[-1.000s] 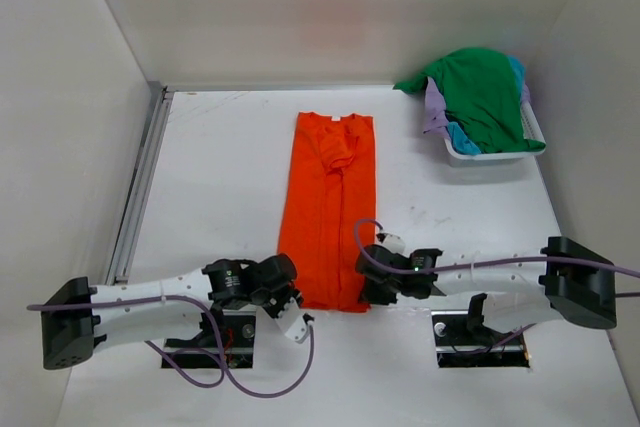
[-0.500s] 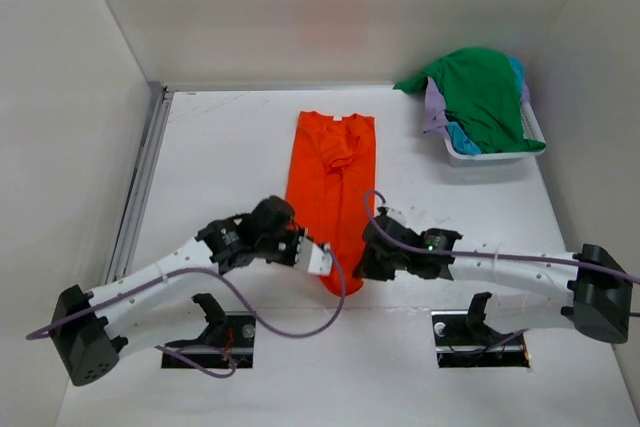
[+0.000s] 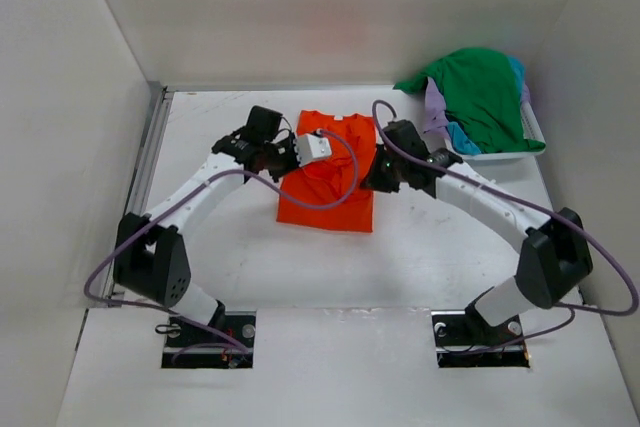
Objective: Fold and stack the t-shirts
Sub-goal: Fold the folded rectangular tshirt in 1/3 of the way
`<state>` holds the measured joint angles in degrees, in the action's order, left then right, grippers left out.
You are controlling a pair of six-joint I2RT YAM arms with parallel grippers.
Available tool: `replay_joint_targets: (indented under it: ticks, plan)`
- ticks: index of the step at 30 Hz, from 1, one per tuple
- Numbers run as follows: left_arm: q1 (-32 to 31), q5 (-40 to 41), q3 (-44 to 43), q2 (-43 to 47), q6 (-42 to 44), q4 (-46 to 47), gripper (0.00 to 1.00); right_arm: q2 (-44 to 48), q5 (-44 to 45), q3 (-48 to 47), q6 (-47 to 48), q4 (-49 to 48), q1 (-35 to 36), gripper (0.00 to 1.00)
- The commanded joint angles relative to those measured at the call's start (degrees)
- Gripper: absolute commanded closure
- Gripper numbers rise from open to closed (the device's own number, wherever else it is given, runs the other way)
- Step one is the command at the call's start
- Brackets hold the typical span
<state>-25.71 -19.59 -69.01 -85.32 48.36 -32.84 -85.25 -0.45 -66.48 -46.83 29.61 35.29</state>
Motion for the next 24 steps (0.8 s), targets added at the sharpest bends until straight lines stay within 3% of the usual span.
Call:
replay_joint_targets:
  ticks: [1,12,17,20,24]
  plan:
    - [2.1,-2.4,-6.6,-4.9,-2.5,3.7,0.95,-5.2,-3.1,-6.9,7.2,-1.0,-3.8,0.99]
    - [5.2,-2.5,-11.4,-17.3,-3.0,9.5,0.89,-19.2,-7.8,-16.0,9.6,-1.9,-9.2,0.95]
    - [6.9,-3.0,-12.4,-21.5,-3.5,13.1,0.84,-24.8,-10.0,-19.2,10.3,-3.8,-10.7,0.83]
    - [8.1,-2.4,-13.0,-24.2,-3.9,16.2,0.81,-27.3,-8.7,-20.8,10.1,-5.2,-13.6,0.61]
    - [10.1,-0.2,-15.3,-26.8,-6.3,18.7,0.77,-27.3,-8.9,-23.5,10.7,-6.7,-16.6,0.48]
